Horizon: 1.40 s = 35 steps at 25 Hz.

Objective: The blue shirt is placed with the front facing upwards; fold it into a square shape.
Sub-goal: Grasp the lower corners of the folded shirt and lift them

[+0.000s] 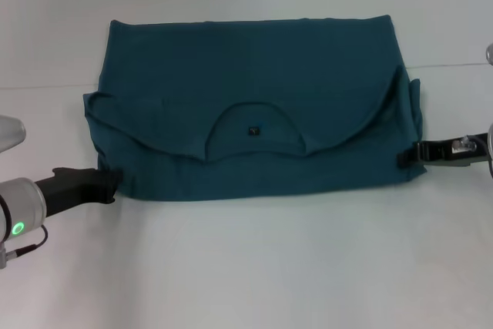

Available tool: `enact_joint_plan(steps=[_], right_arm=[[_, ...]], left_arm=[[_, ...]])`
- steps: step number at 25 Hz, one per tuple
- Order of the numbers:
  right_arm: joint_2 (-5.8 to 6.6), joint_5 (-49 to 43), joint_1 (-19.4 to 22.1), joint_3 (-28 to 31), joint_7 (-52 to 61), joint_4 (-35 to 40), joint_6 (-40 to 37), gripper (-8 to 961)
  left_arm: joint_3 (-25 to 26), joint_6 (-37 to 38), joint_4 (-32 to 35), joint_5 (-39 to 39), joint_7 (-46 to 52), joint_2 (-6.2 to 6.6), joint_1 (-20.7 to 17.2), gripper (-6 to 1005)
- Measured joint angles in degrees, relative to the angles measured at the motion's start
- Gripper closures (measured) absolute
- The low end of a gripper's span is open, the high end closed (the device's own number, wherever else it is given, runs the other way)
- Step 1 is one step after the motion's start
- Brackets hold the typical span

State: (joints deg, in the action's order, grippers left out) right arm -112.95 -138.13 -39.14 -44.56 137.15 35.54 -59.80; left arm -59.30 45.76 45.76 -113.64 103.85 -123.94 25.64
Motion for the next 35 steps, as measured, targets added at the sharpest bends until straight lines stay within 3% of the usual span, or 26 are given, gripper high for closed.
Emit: enact_joint_plan(steps=[9,14,18,23,32,35], right_arm=[[0.15,3.6,3.4,0.2,-1.0,4.5,-5.9,882],[0.35,4.4,3.8,1.8,-1.1,6.6,-8.5,882],[1.61,4.6,2.9,3.5,-0.8,7.5,-10.0,882],[3.28,4.7,1.2,5.9,-0.3,7.6,-12.2,881],[4.16,4.9,-0.1,10.3,0.2,10.8,-17.6,881],[5.50,4.9,-1.1,10.2,1.2,10.9,-17.2,881]], left_arm=[[1.5,5.8,0.9,-0.1,1.1,1.06,-0.4,992],[4.3,8.4,1.4,-0.4,3.6,2.00,1.4,993],[4.6,9.8,1.4,-0.6,7.6,4.13,3.4,993],[4.8,10.6,1.6,-0.6,9.2,5.62,4.7,993],[5.3,14.8,8.5,-0.6,14.6,6.65,3.1,992],[5.4,14.9,8.7,-1.1,16.1,7.72,4.9,992]])
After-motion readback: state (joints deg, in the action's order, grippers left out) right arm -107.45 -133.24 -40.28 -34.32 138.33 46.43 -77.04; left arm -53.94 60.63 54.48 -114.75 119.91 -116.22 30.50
